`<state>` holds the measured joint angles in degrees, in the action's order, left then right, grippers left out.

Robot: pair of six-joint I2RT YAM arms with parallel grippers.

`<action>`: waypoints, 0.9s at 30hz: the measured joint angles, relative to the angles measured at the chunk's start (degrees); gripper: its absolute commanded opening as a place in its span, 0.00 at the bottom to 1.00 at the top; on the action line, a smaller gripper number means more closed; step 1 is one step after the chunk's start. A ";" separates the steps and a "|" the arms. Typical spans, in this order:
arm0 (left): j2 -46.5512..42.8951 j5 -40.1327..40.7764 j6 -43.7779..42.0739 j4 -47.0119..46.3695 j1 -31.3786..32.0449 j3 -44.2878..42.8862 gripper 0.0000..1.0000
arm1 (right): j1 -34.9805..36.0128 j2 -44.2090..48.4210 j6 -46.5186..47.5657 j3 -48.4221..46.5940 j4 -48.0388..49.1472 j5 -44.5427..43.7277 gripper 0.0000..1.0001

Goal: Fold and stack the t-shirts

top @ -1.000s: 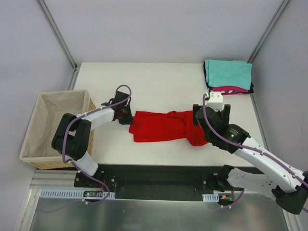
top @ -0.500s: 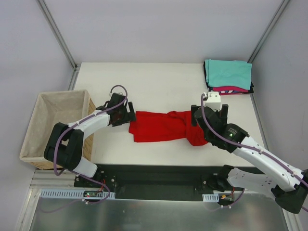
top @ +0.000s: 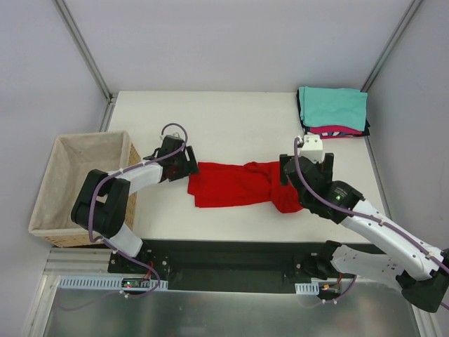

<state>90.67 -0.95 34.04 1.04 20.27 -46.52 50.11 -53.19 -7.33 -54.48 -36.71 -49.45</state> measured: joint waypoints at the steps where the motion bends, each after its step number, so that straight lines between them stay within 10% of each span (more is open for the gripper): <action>1: 0.17 -0.52 0.17 -1.46 -0.42 0.37 0.69 | 0.00 0.00 0.00 0.00 -0.13 0.00 0.99; 27: -8.74 -7.34 5.51 -7.58 -2.71 11.45 0.64 | 0.00 -1.77 -0.20 -0.26 -0.61 1.99 0.99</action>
<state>81.93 -8.29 39.55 -6.55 17.56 -35.07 50.11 -54.96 -7.53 -54.74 -37.32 -47.46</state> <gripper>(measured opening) 0.644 0.988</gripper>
